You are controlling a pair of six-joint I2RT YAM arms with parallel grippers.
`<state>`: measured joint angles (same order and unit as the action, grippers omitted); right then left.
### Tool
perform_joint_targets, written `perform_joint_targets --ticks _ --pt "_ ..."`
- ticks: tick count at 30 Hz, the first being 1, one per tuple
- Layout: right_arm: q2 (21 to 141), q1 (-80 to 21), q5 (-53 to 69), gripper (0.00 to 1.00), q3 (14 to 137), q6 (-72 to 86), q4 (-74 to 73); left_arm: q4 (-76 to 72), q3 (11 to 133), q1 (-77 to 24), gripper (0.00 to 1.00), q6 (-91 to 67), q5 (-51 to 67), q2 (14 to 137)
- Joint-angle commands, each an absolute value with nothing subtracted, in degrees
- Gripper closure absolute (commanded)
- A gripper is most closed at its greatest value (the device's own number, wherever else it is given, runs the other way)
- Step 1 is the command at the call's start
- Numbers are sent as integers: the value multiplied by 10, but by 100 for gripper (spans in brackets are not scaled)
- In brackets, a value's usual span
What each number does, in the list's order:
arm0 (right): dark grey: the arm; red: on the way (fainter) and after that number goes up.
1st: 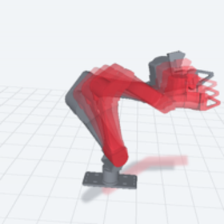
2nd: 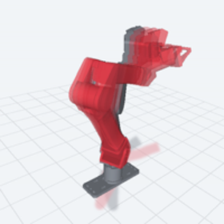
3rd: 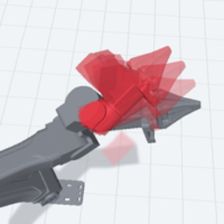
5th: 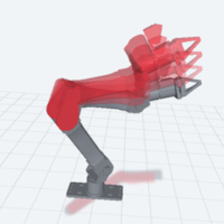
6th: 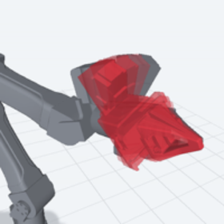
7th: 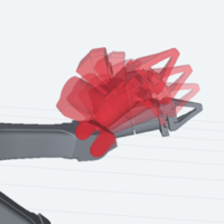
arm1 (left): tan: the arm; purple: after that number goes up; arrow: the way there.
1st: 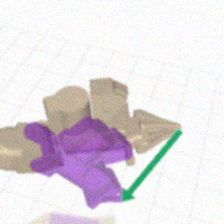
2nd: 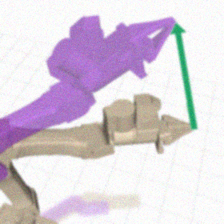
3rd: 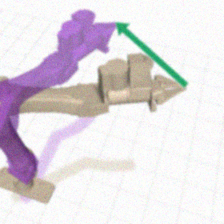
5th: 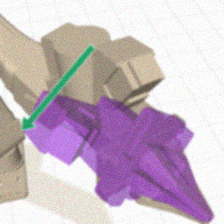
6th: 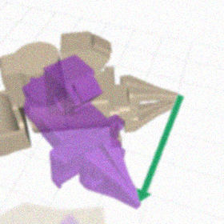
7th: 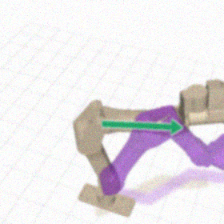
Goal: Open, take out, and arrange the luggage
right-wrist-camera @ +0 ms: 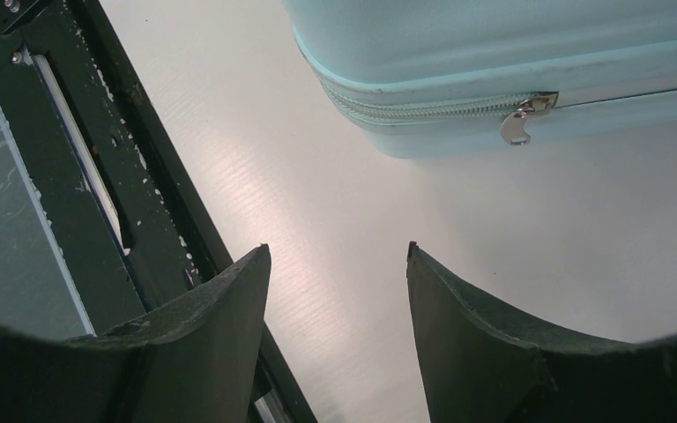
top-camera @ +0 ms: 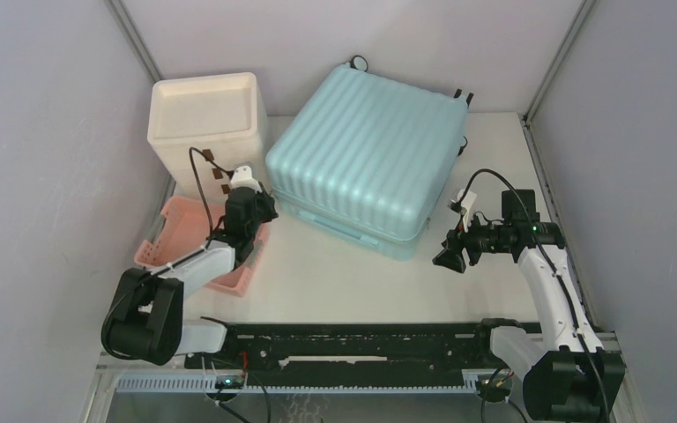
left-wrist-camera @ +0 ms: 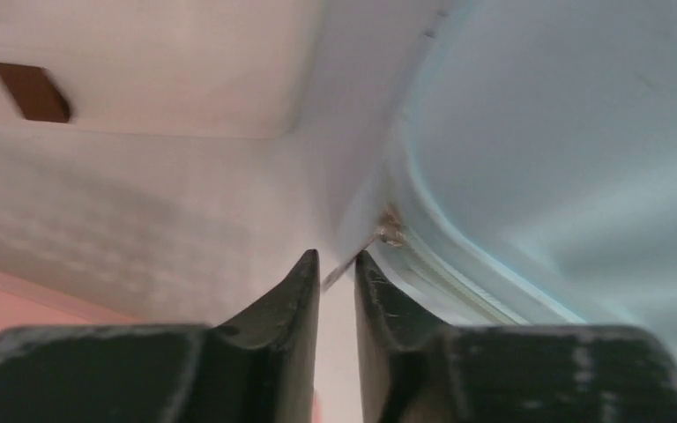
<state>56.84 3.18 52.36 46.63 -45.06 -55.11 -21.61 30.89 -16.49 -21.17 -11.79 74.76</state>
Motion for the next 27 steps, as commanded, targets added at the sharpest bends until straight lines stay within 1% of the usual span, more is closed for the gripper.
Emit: perform_joint_targets --ticks 1,3,4,6,9,10,12,16,20,22,23,26,27 --pt "566 27 523 34 487 -458 -546 -150 365 -132 64 -219 -163 737" --pt "563 27 522 34 487 -459 -546 -105 369 -131 50 -223 -163 699" --pt "561 27 522 34 487 -460 -547 -88 361 -131 45 -226 -154 670" --pt "558 28 522 34 487 -462 -548 -62 333 -132 41 -242 -115 603" --pt "552 29 523 34 487 -465 -549 -25 290 -135 41 -266 -24 498" --pt "550 28 525 34 487 -468 -550 -24 267 -142 41 -272 23 467" --pt "546 28 528 34 487 -472 -552 -24 237 -168 40 -272 68 408" --pt "529 25 567 34 487 -515 -579 -34 199 -245 40 -278 61 337" --pt "498 5 629 33 480 -580 -607 -7 202 -250 40 -296 50 292" --pt "486 -28 648 32 477 -600 -612 28 220 -250 39 -273 45 265" --pt "480 -60 646 31 478 -600 -609 38 232 -250 37 -264 45 253" --pt "457 -165 558 21 490 -556 -546 110 275 -250 17 -237 20 221" --pt "455 -213 519 18 497 -531 -520 136 289 -250 14 -232 8 214"
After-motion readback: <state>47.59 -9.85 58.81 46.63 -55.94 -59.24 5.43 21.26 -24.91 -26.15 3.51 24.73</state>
